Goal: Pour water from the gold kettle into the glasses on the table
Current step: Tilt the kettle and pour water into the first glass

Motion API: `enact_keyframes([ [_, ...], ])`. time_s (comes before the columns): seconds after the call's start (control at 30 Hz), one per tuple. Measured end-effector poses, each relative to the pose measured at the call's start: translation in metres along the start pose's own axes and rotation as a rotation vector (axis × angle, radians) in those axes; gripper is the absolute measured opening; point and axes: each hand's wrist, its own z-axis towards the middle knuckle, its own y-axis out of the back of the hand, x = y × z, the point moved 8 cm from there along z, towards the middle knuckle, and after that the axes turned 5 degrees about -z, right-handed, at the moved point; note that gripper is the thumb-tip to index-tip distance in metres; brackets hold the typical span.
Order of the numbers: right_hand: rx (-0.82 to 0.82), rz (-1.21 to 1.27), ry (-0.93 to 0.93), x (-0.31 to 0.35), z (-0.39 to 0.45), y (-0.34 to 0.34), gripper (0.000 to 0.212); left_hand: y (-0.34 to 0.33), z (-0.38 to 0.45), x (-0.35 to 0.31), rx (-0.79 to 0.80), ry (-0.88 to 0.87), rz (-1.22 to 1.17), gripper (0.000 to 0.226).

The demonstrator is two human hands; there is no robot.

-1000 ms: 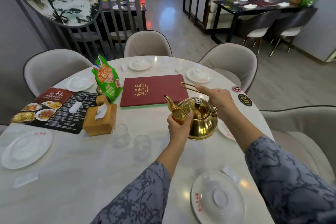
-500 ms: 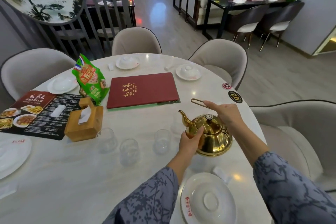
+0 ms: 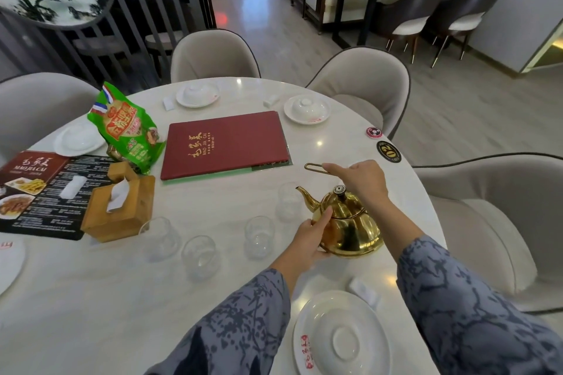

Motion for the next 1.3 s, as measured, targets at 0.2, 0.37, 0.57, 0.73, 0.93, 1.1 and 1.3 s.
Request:
enact_keyframes([
  [0.2, 0.001, -0.106, 0.006, 0.008, 0.01, -0.006, 0.063, -0.008, 0.005, 0.004, 0.05, 0.041, -0.045, 0.063],
  [0.37, 0.001, -0.178, 0.011, 0.015, 0.014, -0.012, 0.059, -0.013, 0.008, 0.006, 0.068, 0.054, -0.092, 0.061],
  [0.57, -0.015, -0.25, 0.032, 0.024, 0.017, -0.012, 0.058, -0.019, 0.005, 0.005, 0.083, 0.082, -0.144, 0.056],
  [0.73, -0.03, -0.303, 0.057, 0.031, 0.018, -0.01, 0.057, -0.022, 0.001, 0.003, 0.071, 0.087, -0.165, 0.068],
  [0.93, -0.025, -0.35, 0.107, 0.044, 0.017, -0.007, 0.054, -0.027, -0.005, -0.002, 0.071, 0.086, -0.22, 0.071],
  [1.1, -0.023, -0.376, 0.123, 0.056, 0.013, -0.003, 0.054, -0.033, -0.012, -0.007, 0.083, 0.086, -0.27, 0.074],
  [1.3, -0.032, -0.419, 0.147, 0.066, 0.007, 0.004, 0.053, -0.04, -0.019, -0.012, 0.098, 0.094, -0.306, 0.07],
])
